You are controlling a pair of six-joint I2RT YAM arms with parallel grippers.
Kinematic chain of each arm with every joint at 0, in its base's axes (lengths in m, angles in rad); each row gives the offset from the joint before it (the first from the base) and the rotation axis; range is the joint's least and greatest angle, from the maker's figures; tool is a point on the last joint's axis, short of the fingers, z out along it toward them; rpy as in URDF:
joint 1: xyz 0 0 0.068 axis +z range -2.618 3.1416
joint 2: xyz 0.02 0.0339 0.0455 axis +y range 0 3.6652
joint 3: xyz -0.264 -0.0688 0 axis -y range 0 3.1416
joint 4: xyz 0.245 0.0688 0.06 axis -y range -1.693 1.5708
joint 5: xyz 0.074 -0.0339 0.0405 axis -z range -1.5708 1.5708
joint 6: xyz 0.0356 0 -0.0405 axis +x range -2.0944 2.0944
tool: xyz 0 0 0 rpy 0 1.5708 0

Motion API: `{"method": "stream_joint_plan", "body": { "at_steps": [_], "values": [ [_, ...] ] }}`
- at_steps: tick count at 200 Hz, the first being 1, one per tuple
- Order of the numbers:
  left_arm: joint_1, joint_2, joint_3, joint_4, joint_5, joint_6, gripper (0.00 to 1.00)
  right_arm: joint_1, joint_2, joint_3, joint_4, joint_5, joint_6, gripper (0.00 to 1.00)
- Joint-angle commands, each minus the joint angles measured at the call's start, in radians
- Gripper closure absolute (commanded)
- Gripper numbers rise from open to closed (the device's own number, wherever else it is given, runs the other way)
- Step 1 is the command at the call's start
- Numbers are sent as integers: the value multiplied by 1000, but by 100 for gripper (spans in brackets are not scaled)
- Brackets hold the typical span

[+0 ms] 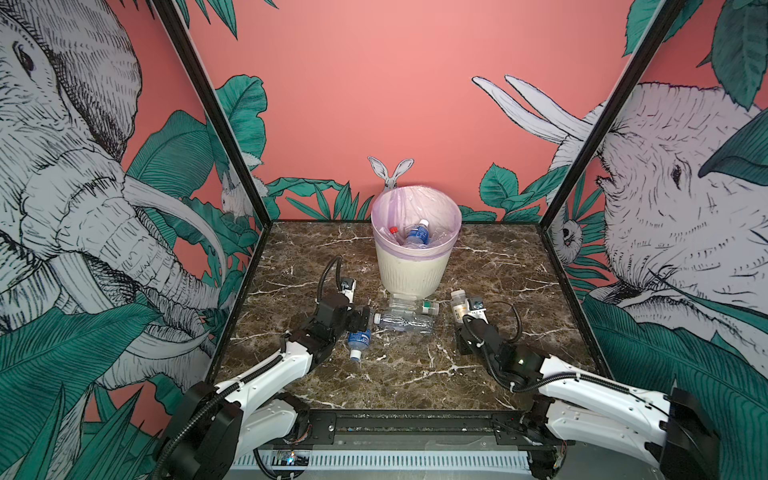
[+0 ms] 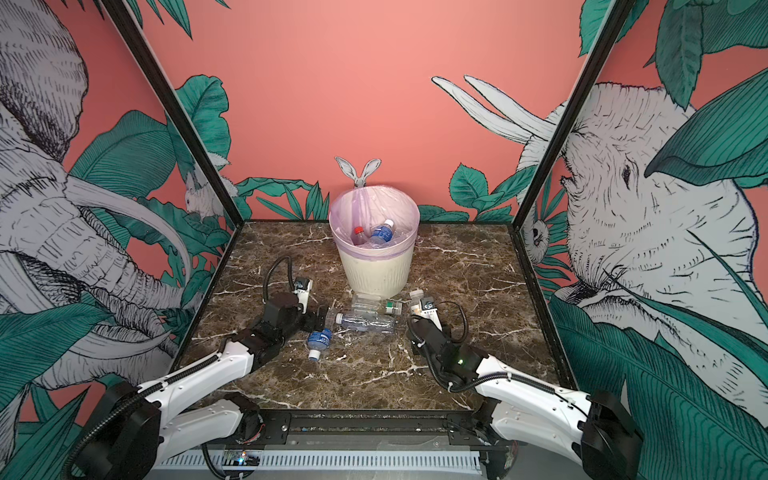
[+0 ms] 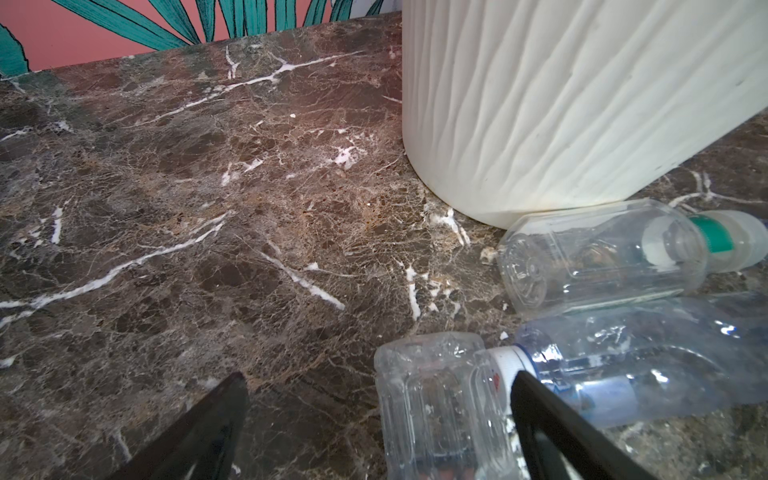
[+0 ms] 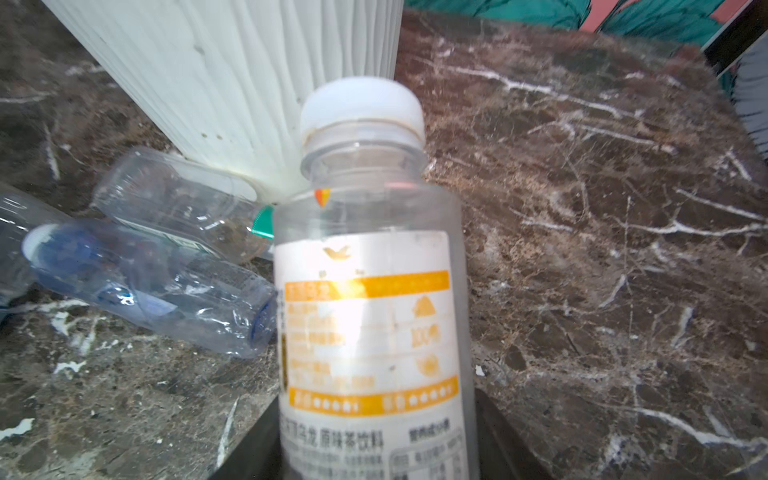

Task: Throw the plastic bottles in the bin
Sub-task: 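Move the right gripper down and grasp the orange-label tea bottle, then lift the orange-label bottle with the right gripper over the bin, then open the right gripper to drop the tea bottle into the bin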

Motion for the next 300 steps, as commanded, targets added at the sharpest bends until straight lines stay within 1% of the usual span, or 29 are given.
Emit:
{"method": "stream_joint_plan", "body": {
  "at_steps": [1, 20, 41, 60, 91, 111, 135, 148, 156, 160, 166, 173, 185, 188, 192, 198, 215, 226, 229, 239, 262, 300],
  "values": [
    [-1, -4, 21, 21, -1, -9, 0, 30, -77, 11, -10, 83, -45, 53],
    [-2, -4, 20, 23, -2, -10, 0, 43, -146, 41, -11, 99, -84, 54],
    [-2, 0, 22, 25, -2, -10, 0, 45, -174, 104, -18, 106, -131, 54],
    [-1, 3, 23, 23, -1, -10, 0, 47, -163, 189, -24, 104, -180, 54],
    [-2, 4, 26, 20, -4, -9, 0, 46, -107, 341, 24, 47, -277, 55],
    [0, 10, 29, 20, -1, -10, 0, 46, -18, 475, 55, 14, -348, 55],
    [2, 16, 34, 20, 3, -13, 0, 33, 174, 706, 72, -3, -473, 55],
    [6, 18, 34, 21, 9, -16, 0, -13, 298, 868, 75, -50, -519, 54],
    [8, 20, 33, 23, 13, -19, 0, -61, 379, 965, 74, -92, -528, 54],
    [9, 23, 33, 23, 14, -19, 0, -92, 423, 1014, 69, -116, -525, 53],
    [11, 25, 33, 25, 19, -20, 0, -133, 493, 1103, 49, -147, -515, 48],
    [12, 26, 33, 25, 24, -22, 0, -166, 588, 1209, 3, -159, -507, 35],
    [15, 28, 34, 22, 23, -21, 0, -209, 701, 1384, -116, -140, -478, 7],
    [15, 27, 36, 20, 23, -21, 0, -214, 721, 1419, -136, -140, -472, 2],
    [17, 25, 36, 16, 22, -21, 0, -219, 736, 1444, -150, -140, -467, 1],
    [20, 21, 35, 10, 20, -20, 0, -218, 733, 1447, -128, -138, -472, 1],
    [26, -1, 26, 9, 23, -25, 0, -219, 682, 1375, -43, -156, -476, 1],
    [28, -5, 25, 11, 24, -27, 0, -220, 681, 1371, -47, -141, -477, 1],
    [28, -6, 25, 12, 24, -27, 0, -219, 648, 1369, -48, -140, -478, 1],
    [29, -1, 29, 11, 27, -27, 0, -221, 617, 1349, -41, -135, -482, 1],
    [29, 4, 30, 10, 31, -32, 0, -219, 545, 1277, -24, -137, -491, 1],
    [31, -11, 25, 2, 17, -31, 1, -223, 439, 1126, -7, -104, -514, 1]
  ]
}}
